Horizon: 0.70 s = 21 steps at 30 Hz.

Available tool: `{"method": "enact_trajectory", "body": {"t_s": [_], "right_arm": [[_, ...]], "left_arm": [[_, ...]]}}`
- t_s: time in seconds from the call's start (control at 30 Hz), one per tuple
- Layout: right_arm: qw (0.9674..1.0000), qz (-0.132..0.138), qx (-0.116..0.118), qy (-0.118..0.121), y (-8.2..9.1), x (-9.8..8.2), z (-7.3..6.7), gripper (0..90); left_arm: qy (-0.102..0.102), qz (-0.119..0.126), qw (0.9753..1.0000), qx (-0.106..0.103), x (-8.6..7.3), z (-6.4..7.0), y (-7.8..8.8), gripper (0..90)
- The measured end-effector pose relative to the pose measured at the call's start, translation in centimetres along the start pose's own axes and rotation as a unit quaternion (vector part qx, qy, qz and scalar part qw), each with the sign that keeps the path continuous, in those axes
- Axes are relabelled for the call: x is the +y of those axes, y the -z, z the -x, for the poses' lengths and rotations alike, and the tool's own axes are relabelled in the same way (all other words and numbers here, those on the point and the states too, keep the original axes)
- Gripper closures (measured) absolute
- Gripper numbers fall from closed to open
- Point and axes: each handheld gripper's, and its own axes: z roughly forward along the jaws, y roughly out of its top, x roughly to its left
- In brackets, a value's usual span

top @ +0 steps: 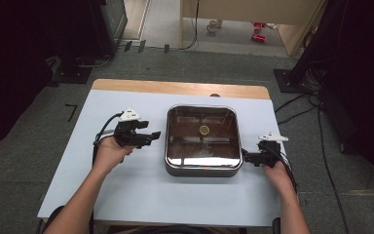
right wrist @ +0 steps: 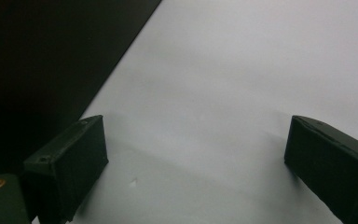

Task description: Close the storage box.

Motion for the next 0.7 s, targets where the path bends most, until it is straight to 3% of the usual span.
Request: {"method": "enact_trajectory", "body": {"t_s": [0.37,0.7], "right_arm": [[1.0,0.0,0.0,0.0,0.0,0.0,0.0,5.2],[1.0,-0.001,0.0,0.0,0.0,0.0,0.0,5.1]], "left_arm": [[0.009,-0.02,0.9992,0.034,-3.0,-2.3,0.7,29.8],[0.006,-0.05,0.9956,0.079,-5.4,-4.5,0.6,30.0]]}}
